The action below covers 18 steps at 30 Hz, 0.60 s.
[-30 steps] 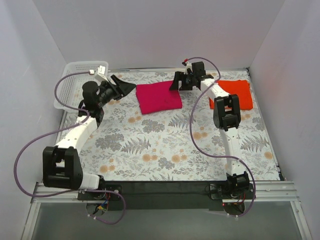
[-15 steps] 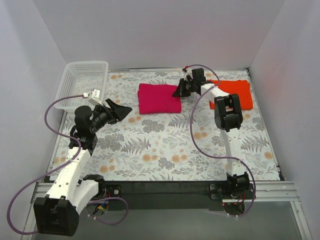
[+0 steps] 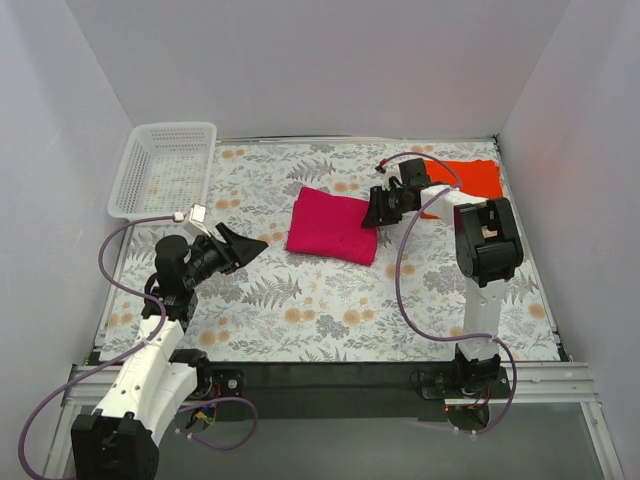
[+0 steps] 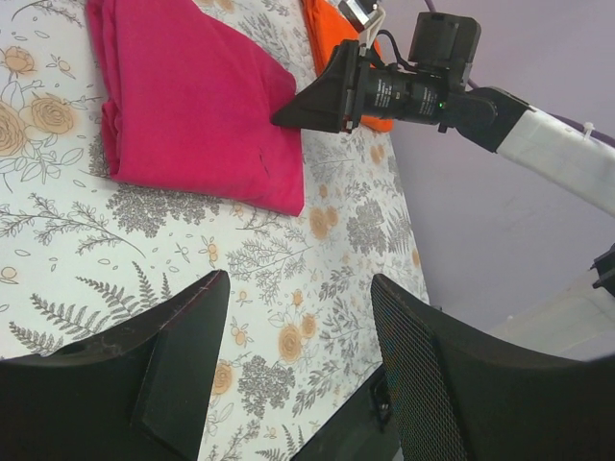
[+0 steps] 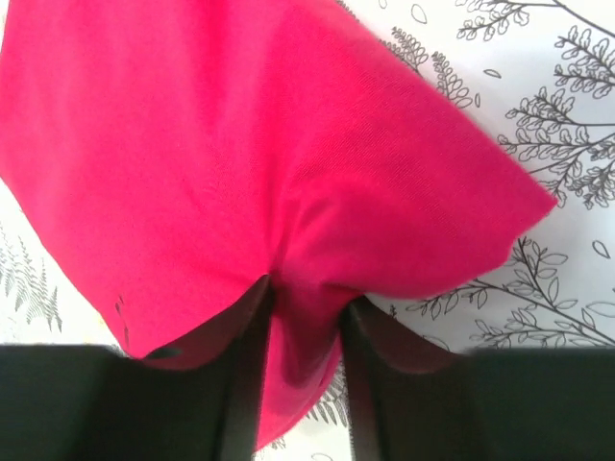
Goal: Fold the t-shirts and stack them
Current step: Neatly place the folded tshirt to the corner
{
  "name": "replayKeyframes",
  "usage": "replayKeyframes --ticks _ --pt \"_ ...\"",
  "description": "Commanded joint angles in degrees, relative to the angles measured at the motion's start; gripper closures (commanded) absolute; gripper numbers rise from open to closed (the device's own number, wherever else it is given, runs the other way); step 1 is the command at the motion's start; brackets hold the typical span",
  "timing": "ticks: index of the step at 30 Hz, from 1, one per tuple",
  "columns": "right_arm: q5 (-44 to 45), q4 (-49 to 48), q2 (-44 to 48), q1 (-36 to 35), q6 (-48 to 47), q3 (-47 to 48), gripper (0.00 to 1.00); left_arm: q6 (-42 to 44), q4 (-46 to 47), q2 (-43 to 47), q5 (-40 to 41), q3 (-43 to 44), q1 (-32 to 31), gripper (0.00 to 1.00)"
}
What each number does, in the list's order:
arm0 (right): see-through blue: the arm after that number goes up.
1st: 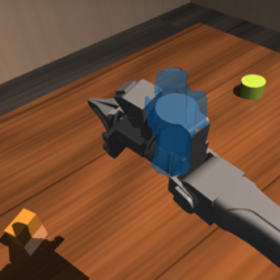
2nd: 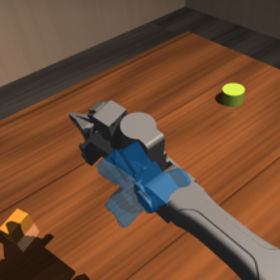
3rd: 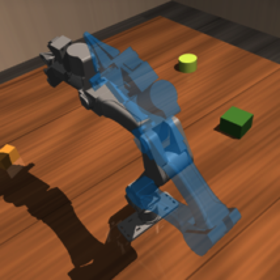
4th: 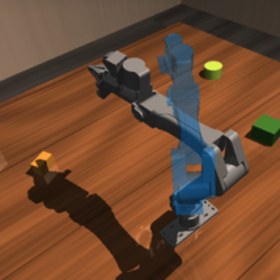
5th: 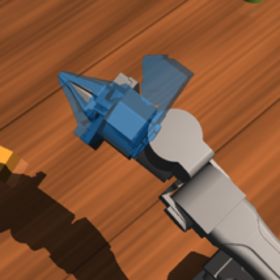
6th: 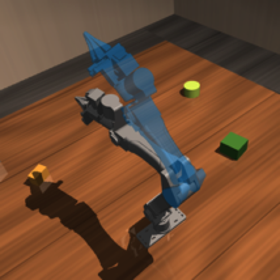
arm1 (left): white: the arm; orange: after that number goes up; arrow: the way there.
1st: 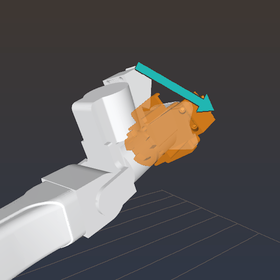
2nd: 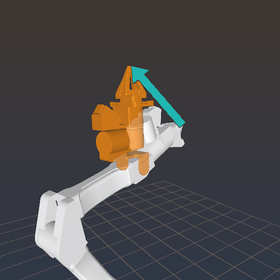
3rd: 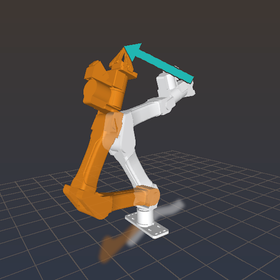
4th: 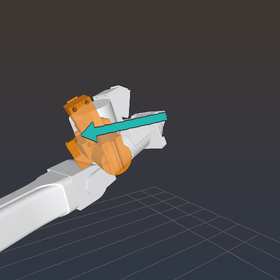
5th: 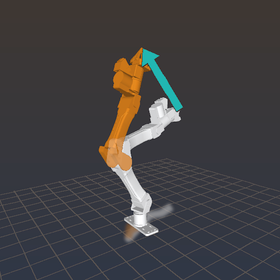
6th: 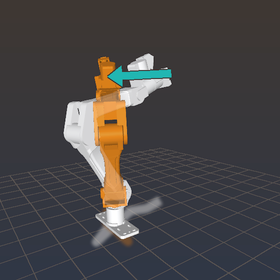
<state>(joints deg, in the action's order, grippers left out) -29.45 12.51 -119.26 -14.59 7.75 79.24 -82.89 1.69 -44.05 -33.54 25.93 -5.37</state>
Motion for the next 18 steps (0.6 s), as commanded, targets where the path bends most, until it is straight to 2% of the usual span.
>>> replayKeyframes --ticks 1,4,9,14,15,16,18 --pt "4.75 5.24 1.22 1.49 -6.43 -1.55 0.59 -1.13 1.29 1.69 -1.62 -0.36 0.36 0.43" --pt "4.84 6.29 2.36 3.68 -6.87 -1.46 0.51 -0.96 1.21 1.95 -1.62 -0.01 0.36 0.43" --pt "3.71 6.82 2.63 4.92 -7.49 0.20 0.46 -1.22 2.61 0.99 -2.14 -0.27 0.36 0.43" --pt "-0.07 7.44 -1.49 4.92 -5.82 4.68 0.40 -1.13 2.96 0.89 -2.23 -0.18 0.36 0.43" --pt "-0.69 7.53 -2.28 5.01 -5.21 5.56 0.34 -1.13 2.88 1.07 -2.23 -0.27 0.36 0.43" --pt "-1.48 7.61 -3.86 4.92 -4.85 7.05 0.32 -1.22 2.88 1.16 -2.15 -0.27 0.36 0.43" --pt "-3.85 7.79 -5.27 4.83 -3.71 8.12 0.32 -1.13 2.61 1.34 -2.14 -0.53 0.36 0.43"
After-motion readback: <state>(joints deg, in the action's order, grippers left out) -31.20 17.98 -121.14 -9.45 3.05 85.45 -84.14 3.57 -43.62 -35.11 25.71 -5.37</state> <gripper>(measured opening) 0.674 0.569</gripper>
